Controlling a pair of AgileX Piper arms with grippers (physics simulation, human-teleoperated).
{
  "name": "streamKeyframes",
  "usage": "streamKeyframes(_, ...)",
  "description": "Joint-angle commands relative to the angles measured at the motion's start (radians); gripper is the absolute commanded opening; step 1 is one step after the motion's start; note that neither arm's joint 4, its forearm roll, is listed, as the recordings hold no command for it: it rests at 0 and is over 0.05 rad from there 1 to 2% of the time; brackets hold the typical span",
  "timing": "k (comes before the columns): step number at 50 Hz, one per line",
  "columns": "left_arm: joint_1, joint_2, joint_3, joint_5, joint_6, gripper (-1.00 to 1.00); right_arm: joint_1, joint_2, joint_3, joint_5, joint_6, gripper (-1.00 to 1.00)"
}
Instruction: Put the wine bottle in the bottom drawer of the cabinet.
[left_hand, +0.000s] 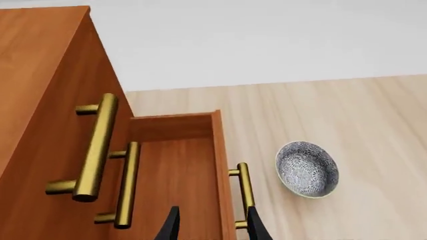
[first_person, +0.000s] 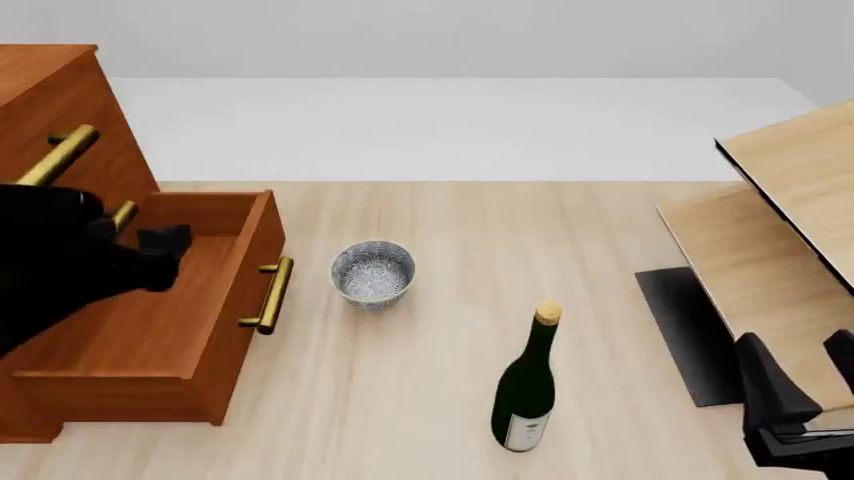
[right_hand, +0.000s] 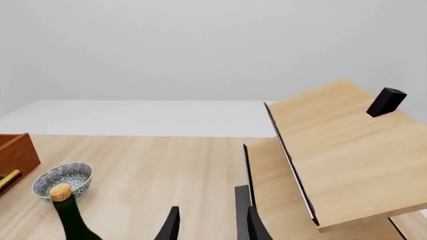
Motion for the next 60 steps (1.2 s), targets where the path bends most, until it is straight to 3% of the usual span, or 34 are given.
streamKeyframes(1,-0.024,0.116,-0.018,-0.024,-0.009,1.0,0.006,0.002,0.001,0.006,-0.002,1.0)
streamKeyframes(28,-0.072,0.213,0.054,-0.147,-0.084,1.0,-0.017,-0.018,0.001,0.039,-0.007,1.0)
streamKeyframes(60,-0.104,0.281,0.149,-0.265,-0.091,1.0,-0.022,-0.055,0.001,0.081,-0.005,1.0)
